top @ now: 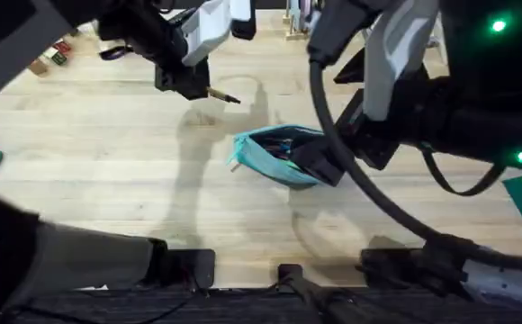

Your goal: Unzip the bag, pick up the pens from the table one at a time and place them inside, then zip the bag closed.

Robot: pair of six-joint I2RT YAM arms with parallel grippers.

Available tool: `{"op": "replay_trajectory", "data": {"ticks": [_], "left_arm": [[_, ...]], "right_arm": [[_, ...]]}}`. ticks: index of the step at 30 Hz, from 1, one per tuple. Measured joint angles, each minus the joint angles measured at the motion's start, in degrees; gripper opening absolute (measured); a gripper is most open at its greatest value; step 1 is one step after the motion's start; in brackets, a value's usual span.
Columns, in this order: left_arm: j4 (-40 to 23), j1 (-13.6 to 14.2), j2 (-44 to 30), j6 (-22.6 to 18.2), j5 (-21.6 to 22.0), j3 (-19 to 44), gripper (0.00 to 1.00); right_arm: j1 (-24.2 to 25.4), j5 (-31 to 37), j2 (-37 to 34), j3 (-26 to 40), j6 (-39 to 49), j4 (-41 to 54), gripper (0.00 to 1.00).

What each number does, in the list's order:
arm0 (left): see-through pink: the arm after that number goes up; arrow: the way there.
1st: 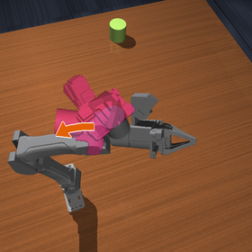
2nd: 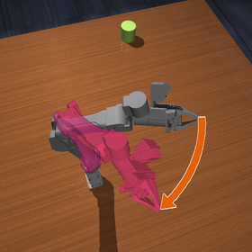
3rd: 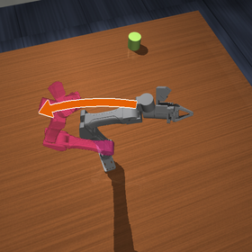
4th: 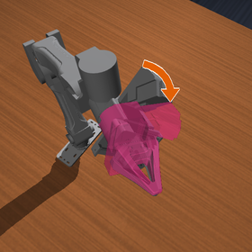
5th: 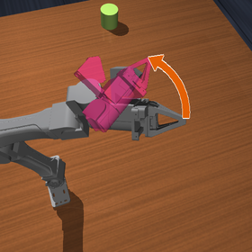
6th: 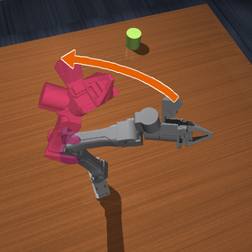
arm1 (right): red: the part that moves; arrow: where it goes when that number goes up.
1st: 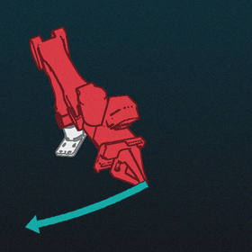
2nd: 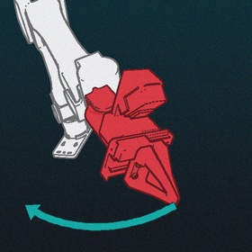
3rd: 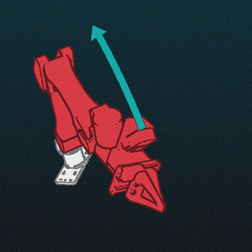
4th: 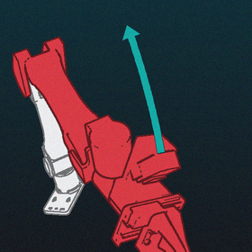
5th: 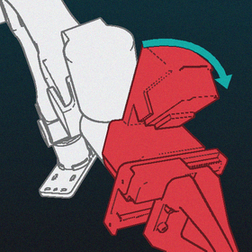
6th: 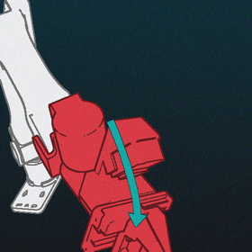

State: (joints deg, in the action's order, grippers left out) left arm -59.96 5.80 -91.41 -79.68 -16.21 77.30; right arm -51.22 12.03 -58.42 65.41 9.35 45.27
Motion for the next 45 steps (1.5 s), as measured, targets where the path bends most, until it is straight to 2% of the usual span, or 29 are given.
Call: {"op": "replay_trajectory", "data": {"ticks": [4,13,14,24,28,30,31,32,38,39,45], "left_arm": [[-1.10,0.00,4.11,-0.02,-0.02,-0.02,0.040],[-1.67,0.86,15.28,0.23,-1.39,-0.58,0.041],[-1.84,3.95,18.96,1.62,-2.08,-0.79,0.041],[-2.46,18.84,21.64,7.91,-2.29,-1.00,0.041],[-2.41,23.44,21.58,11.21,-2.43,-1.18,0.041],[-2.22,24.84,21.34,13.48,-2.56,-1.18,0.042],[-1.99,25.51,21.04,14.91,-2.73,-1.18,0.042],[-1.53,27.03,19.41,18.58,-3.90,-1.18,0.042],[0.43,28.59,14.60,25.63,-7.22,-1.18,0.044],[0.61,28.57,12.30,29.18,-9.05,-1.18,0.045],[0.57,28.57,8.28,32.68,-11.99,-1.18,0.045]], "right_arm": [[0.00,0.00,2.21,0.00,-1.13,0.14,0.998],[0.00,0.02,14.37,0.00,-4.78,4.72,0.998],[0.00,0.04,18.40,0.00,-5.12,6.95,0.998],[0.00,0.41,24.27,0.00,-5.15,11.23,0.998],[0.00,0.42,25.40,0.00,-5.15,12.63,0.998],[0.00,0.45,25.60,0.00,-5.15,12.91,0.998],[0.00,0.46,25.60,0.02,-5.17,13.12,0.998],[0.00,0.59,25.60,0.02,-5.17,13.64,0.998],[0.00,0.61,25.60,0.02,-5.17,13.67,0.998],[0.00,0.61,25.60,0.02,-5.17,13.67,0.998],[0.00,0.62,25.60,0.02,-5.17,13.67,0.998]]}}
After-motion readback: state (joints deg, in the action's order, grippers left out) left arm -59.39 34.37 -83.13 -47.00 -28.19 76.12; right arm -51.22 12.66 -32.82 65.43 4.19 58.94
